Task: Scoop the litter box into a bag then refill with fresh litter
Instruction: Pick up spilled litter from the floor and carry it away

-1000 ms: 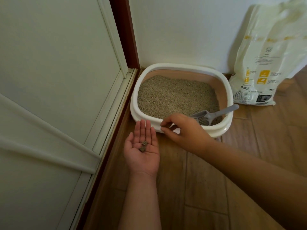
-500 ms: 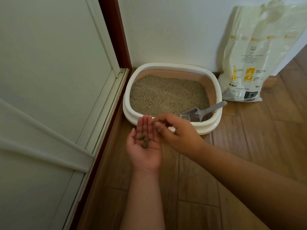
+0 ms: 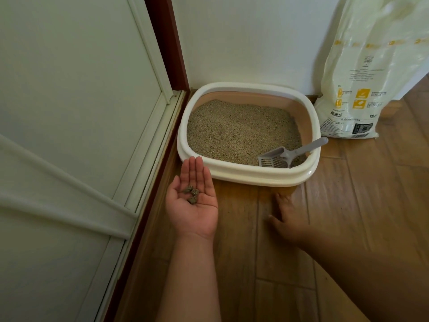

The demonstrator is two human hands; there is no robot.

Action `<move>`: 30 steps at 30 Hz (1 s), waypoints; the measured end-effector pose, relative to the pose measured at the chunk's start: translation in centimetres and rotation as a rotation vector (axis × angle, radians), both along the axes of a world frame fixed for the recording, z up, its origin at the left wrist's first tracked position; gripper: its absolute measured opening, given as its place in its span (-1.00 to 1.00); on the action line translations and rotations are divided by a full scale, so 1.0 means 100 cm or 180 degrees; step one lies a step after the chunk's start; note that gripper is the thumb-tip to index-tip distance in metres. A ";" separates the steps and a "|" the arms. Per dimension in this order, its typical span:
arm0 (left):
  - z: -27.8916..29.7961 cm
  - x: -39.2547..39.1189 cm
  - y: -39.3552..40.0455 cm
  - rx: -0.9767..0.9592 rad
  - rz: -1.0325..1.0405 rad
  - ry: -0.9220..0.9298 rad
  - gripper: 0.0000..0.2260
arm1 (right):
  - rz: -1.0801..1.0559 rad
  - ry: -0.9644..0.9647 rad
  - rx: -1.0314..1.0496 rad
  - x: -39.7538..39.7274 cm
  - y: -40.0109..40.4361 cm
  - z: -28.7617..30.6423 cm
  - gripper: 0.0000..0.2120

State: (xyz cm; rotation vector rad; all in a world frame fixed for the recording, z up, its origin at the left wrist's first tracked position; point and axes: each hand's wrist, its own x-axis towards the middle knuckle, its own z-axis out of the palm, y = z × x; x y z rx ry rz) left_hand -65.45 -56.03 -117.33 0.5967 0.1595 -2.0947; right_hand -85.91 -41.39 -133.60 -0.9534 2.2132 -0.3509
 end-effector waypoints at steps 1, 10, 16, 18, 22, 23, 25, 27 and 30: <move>0.000 0.001 -0.001 -0.0006 0.0001 -0.0014 -0.65 | 0.0086 0.0037 0.0049 0.006 -0.002 -0.002 -0.20; -0.001 0.002 -0.002 0.0034 0.0006 -0.0007 -0.65 | 0.1025 0.0100 -0.0222 0.057 -0.020 -0.012 -0.26; 0.000 0.001 -0.001 0.0040 -0.0008 -0.0020 -0.66 | 0.1903 0.0518 0.0272 0.039 -0.033 -0.010 -0.30; 0.001 -0.001 -0.001 0.0045 -0.0035 -0.0009 -0.66 | 0.2156 0.0541 0.0267 0.032 -0.026 -0.006 -0.33; 0.001 -0.001 0.001 0.0030 -0.0028 0.0013 -0.66 | 0.1812 0.0616 -0.0154 0.014 -0.001 -0.003 -0.34; 0.000 -0.002 0.001 0.0017 -0.0036 0.0017 -0.66 | 0.1481 0.0714 -0.0197 0.010 0.005 -0.006 -0.33; 0.000 -0.002 0.001 0.0021 -0.0023 0.0022 -0.66 | 0.0893 0.0728 0.0049 0.005 0.013 -0.011 -0.30; -0.001 -0.003 0.002 0.0026 -0.0029 0.0005 -0.66 | 0.0811 0.0670 0.0358 0.010 0.018 -0.014 -0.25; 0.000 -0.006 0.002 0.0038 -0.0051 -0.0037 -0.66 | 0.1060 0.0519 0.0303 0.028 0.014 -0.013 -0.25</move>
